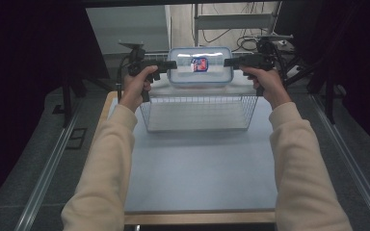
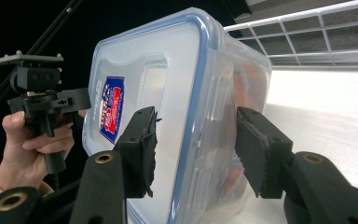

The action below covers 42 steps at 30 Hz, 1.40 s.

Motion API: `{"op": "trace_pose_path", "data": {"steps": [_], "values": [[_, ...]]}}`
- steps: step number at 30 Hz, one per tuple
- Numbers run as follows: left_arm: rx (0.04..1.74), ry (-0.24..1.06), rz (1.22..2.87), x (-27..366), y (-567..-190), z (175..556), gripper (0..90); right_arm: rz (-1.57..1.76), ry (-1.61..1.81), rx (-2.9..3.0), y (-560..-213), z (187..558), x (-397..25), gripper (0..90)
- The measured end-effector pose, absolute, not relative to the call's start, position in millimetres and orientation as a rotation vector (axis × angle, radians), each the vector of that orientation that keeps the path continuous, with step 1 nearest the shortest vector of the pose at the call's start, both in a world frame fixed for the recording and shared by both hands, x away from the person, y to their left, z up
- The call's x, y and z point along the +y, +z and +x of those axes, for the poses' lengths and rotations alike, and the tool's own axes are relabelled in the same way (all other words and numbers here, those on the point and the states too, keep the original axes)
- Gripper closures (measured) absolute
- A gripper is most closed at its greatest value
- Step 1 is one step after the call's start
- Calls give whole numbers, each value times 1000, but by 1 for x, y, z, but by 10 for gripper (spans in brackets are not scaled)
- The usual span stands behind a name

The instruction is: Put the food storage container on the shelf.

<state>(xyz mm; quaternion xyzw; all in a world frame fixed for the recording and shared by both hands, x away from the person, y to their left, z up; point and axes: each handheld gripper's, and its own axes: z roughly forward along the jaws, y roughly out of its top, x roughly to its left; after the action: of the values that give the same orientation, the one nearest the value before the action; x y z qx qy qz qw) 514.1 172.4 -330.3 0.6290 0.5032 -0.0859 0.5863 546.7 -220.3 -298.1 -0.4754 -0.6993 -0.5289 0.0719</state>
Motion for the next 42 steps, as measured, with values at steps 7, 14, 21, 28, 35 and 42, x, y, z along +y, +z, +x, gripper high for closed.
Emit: {"op": "trace_pose_path", "data": {"steps": [7, 14, 21, 28, 35, 42], "values": [[1234, -222, 1466, 171, -338, 524, 399, -1509, -1523, -2135, -299, 548, -216, 489], [1240, -158, 1464, 167, -334, 524, 381, -1539, -1534, -2158, -298, 545, -215, 462], [1177, -36, 1501, 169, -317, 504, 311, -1492, -1638, -2225, -290, 528, -223, 407], [1098, 58, 1583, 174, -311, 458, 272, -1360, -1716, -2401, -289, 482, -230, 343], [1037, 103, 1647, 172, -324, 409, 256, -1264, -1780, -2417, -299, 441, -242, 317], [984, 79, 1685, 170, -359, 354, 253, -1172, -1740, -2492, -333, 393, -258, 290]]}}
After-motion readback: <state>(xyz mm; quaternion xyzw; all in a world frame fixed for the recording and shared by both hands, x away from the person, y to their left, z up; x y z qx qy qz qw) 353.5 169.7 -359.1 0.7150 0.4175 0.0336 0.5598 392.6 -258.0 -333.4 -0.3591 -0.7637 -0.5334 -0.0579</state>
